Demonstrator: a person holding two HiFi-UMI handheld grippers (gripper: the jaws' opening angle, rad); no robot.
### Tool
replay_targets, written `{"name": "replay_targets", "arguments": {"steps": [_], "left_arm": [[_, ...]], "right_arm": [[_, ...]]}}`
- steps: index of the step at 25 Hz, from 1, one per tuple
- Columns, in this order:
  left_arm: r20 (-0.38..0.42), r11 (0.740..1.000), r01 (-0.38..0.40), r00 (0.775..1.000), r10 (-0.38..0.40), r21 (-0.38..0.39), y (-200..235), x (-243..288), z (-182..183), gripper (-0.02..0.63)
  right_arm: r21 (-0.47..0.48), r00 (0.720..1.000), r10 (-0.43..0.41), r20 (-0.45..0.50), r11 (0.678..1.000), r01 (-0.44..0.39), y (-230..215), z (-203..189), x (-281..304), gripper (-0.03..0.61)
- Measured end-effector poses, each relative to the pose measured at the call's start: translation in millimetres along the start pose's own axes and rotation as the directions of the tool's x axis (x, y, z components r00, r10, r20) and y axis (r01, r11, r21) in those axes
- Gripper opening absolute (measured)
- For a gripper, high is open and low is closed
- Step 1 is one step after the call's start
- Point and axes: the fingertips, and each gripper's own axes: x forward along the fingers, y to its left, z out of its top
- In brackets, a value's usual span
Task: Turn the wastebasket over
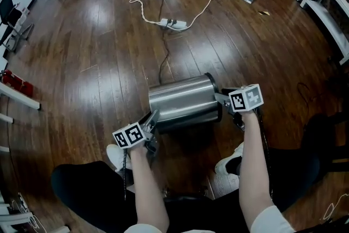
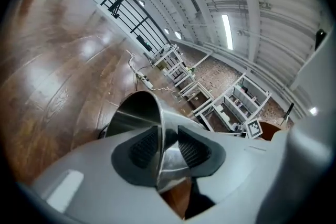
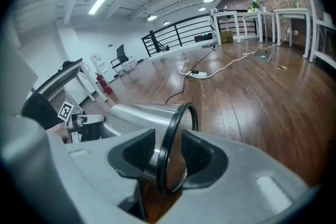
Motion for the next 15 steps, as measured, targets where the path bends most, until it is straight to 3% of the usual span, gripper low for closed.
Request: {"name": "replay_targets", "arguments": {"steps": [1, 5, 8, 11, 15], "left_arm": [[0.008, 1.0, 0.012, 1.0, -0.012, -0.013, -1, 0, 1, 0.115], [-0.021, 1.0, 0.022, 1.0, -0.022, 0.004, -3, 2, 2, 0.109], [-0.074, 0.998, 0.001, 0.997, 0.004, 0.064, -6, 1, 1, 0.11], [-0.074, 0.99, 0.029, 0.997, -0.019, 0.14, -28, 5, 14, 0.1], [-0.086, 0.956, 0.079, 0.995, -0.057, 0.282, -62, 10, 40, 0.089]], "right_arm": [[0.002, 1.0, -0.005, -0.009, 1.0, 0.005, -1, -3, 3, 0.13], [0.037, 0.999, 0.024, -0.028, 0.999, -0.023, -4, -11, 14, 0.086], [0.056, 0.999, 0.042, -0.023, 0.998, -0.041, -4, -11, 14, 0.069], [0.066, 1.0, 0.013, -0.02, 0.998, -0.011, -15, -11, 7, 0.069], [0.122, 1.0, 0.01, 0.005, 0.992, -0.01, -23, -20, 5, 0.072]]}}
